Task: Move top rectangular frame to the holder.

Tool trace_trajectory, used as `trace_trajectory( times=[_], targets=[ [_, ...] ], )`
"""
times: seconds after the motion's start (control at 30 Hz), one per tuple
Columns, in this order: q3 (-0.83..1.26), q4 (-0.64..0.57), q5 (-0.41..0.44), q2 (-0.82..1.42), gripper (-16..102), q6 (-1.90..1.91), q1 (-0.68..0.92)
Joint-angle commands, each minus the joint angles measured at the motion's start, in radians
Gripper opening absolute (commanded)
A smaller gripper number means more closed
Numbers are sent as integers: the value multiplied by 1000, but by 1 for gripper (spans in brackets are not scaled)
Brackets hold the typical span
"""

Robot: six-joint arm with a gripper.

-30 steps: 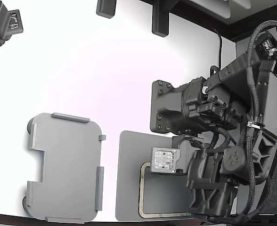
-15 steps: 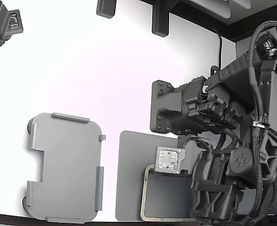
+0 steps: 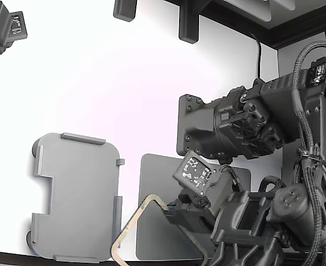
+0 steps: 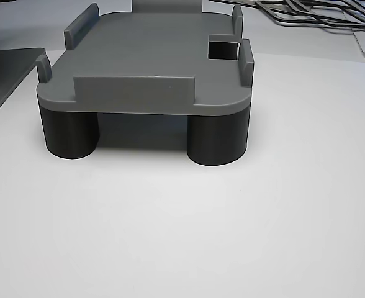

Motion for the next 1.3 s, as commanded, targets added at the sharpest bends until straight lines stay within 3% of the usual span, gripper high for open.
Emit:
trace_trajectory(
  times=[0.0, 0.2, 0.47, 1.27],
  targets=[
    [-138, 9, 15, 2, -11, 167, -63],
    [-206, 9, 58, -52, -11, 364, -155],
    [-290, 9, 0, -169, -11, 488, -281],
    [-299, 9, -12, -285, -11, 518, -377]
  ],
)
